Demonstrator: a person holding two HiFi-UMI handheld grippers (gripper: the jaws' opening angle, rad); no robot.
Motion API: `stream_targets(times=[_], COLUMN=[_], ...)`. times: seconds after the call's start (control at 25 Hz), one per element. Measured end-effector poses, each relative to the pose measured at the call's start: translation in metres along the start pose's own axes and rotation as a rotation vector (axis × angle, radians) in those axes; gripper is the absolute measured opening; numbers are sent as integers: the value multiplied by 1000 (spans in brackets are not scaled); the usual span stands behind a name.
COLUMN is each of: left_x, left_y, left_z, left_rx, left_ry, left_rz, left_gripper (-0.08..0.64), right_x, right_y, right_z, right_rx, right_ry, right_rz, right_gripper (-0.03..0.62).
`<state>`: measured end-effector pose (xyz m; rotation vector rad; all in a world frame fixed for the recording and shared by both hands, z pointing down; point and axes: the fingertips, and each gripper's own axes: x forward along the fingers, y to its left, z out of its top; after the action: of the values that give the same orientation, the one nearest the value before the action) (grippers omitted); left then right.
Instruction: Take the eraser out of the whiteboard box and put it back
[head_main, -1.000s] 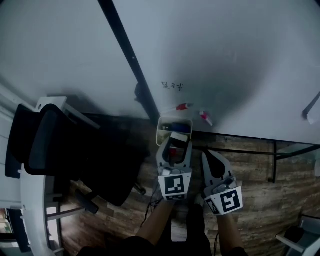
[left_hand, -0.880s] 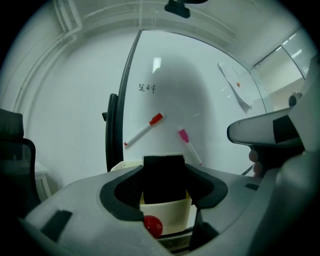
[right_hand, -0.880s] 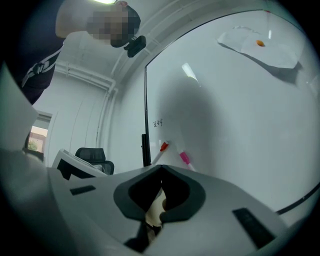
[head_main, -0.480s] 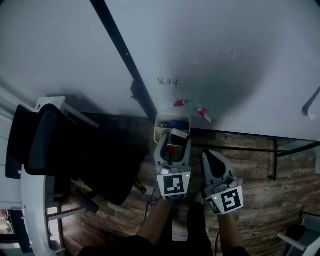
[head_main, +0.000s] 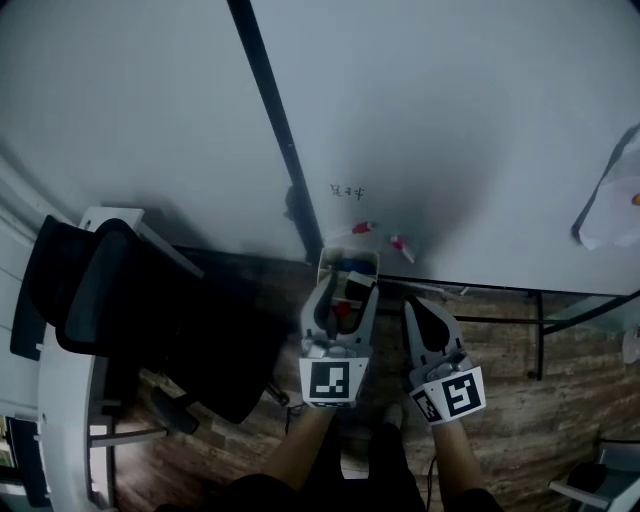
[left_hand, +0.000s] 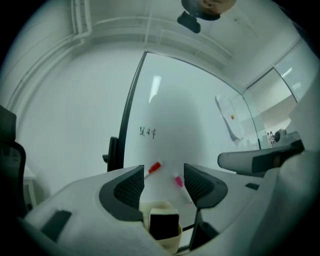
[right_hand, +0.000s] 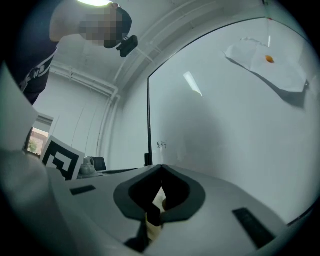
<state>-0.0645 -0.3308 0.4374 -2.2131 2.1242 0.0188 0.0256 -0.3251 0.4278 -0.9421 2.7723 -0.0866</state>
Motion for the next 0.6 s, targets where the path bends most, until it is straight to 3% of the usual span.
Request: stream_targets(times=[0.16, 0.28, 0.6], left_x=[-19, -35, -70], left_y=[-1, -6, -11], left_z=[56, 87, 140], left_rx=[-11, 33, 101], left_ry=[-83, -125, -221], left_rz=[-45, -101, -149], left_gripper=[224, 194, 33], right_x=[-4, -7, -14], right_y=[14, 26, 57], right_z=[40, 65, 110], right_rx=[-18, -38, -83], right_ry=[-45, -77, -162], right_rz=[4, 10, 25], right_gripper=[3, 3, 3])
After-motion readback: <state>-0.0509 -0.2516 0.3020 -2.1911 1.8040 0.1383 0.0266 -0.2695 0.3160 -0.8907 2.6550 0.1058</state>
